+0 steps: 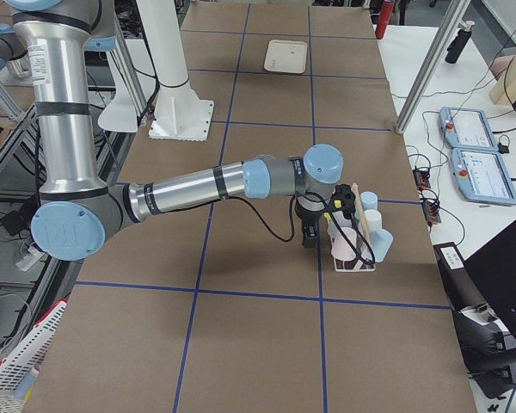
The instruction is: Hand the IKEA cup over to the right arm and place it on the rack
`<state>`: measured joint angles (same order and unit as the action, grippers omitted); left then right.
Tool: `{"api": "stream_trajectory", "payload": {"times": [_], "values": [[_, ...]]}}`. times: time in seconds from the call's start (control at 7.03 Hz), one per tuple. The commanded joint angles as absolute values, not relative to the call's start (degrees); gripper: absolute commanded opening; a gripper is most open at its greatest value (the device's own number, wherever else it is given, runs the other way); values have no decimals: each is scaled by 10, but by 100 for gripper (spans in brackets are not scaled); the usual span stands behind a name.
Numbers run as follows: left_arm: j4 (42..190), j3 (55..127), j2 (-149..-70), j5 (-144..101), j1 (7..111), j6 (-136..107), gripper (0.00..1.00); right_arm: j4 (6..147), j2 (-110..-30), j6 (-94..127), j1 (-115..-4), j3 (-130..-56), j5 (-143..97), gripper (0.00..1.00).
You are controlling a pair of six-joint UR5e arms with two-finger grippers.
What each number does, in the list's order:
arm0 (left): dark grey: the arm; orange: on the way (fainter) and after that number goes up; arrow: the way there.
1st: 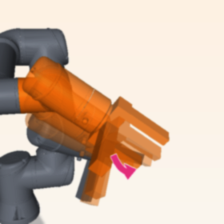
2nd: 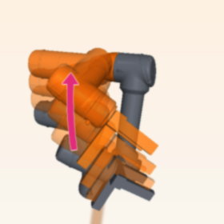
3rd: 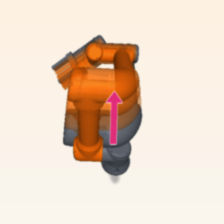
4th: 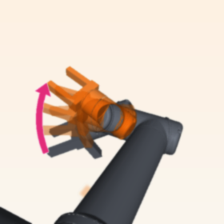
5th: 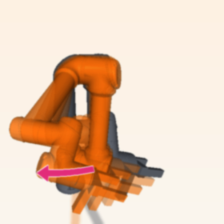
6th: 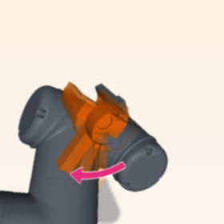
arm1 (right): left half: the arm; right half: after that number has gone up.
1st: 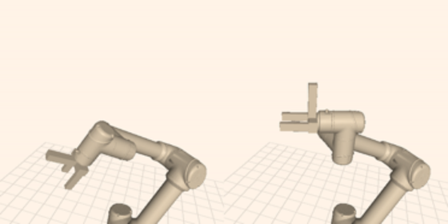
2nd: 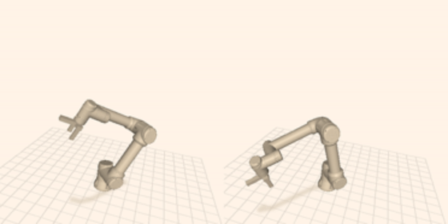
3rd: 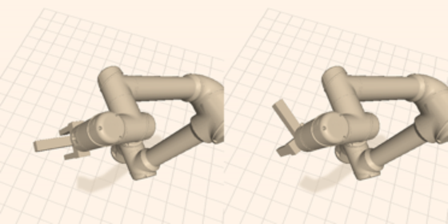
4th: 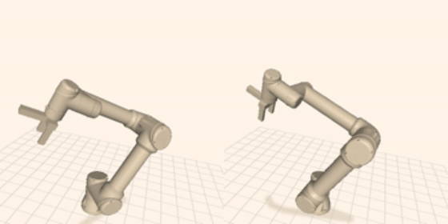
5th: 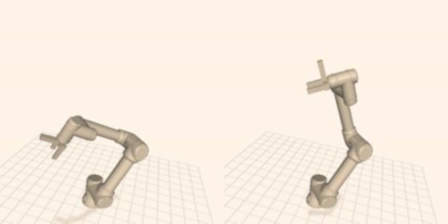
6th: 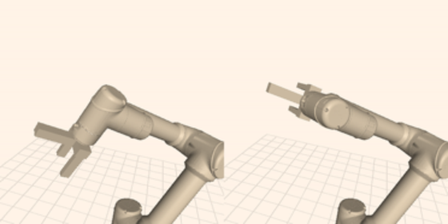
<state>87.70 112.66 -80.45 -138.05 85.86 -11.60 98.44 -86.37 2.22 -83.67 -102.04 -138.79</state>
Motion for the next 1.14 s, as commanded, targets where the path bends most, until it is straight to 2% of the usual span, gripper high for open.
{"api": "stream_trajectory", "payload": {"times": [0.0,0.43,1.0], "values": [[879,1131,-799,-1405,858,-116,100,983,-863,17,-828,-1035,-1387,99],[879,1127,-799,-1403,857,-116,100,983,-872,17,-831,-1059,-1315,99],[882,1072,-802,-1397,867,-114,100,983,-914,18,-881,-1059,-1318,99]]}}
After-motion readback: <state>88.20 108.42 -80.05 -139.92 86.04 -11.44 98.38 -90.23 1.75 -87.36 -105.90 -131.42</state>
